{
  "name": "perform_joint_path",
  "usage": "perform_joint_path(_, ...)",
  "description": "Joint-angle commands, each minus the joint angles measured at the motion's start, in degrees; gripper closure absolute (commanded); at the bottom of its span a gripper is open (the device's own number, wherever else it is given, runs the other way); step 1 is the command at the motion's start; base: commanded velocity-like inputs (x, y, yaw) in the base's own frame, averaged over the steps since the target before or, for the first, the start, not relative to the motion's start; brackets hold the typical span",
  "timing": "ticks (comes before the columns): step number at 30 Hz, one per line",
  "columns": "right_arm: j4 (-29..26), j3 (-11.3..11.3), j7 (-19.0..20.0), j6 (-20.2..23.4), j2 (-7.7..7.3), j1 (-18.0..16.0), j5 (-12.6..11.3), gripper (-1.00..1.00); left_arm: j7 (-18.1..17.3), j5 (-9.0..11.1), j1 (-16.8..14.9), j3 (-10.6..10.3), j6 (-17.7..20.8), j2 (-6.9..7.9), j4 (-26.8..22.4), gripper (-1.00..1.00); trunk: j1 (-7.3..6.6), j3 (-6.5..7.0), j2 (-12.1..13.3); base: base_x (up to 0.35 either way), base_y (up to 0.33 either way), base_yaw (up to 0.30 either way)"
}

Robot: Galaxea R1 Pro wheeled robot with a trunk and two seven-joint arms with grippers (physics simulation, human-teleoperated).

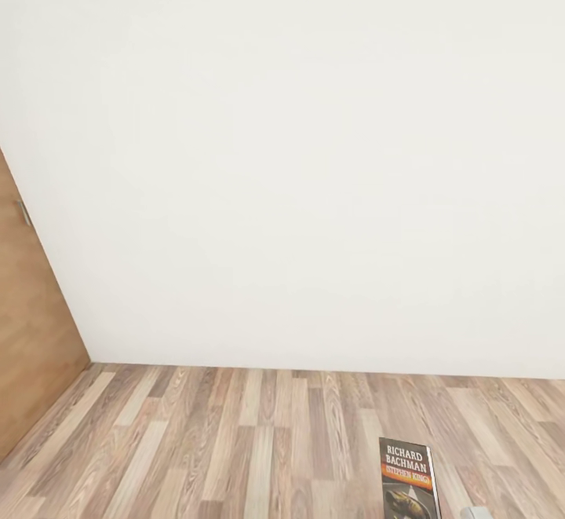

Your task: In the bedroom, move the book from the bed onto either nightstand, and place the two sandals side by side next to the bed.

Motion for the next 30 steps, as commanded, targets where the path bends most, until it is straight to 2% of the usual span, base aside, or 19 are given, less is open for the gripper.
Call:
perform_joint_path(1,0.0,0.3,0.2,0.1,-0.03,-0.1,-0.7,1.00,0.0,-0.1,-0.1,-0.1,-0.3,0.02,0.0,-1.00,0.06,-0.12,-0.1,0.332,0.000,0.000)
perform_joint_path(12,0.0,0.3,0.3,0.1,0.00,-0.1,-0.6,1.00,0.0,-0.1,-0.1,-0.1,-0.3,0.02,0.0,-1.00,0.06,-0.12,-0.1,0.332,0.000,0.000)
perform_joint_path(20,1.2,0.2,0.3,0.1,1.66,-0.1,-0.7,1.00,0.0,-0.1,-0.1,-0.1,-0.3,0.02,0.0,-1.00,0.06,-0.12,-0.1,0.332,0.000,0.000)
perform_joint_path(30,1.3,0.0,0.3,0.2,1.83,0.0,-1.1,1.00,0.0,-0.1,-0.1,-0.1,-0.3,0.02,0.0,-1.00,0.06,-0.12,-0.1,0.332,0.000,0.000)
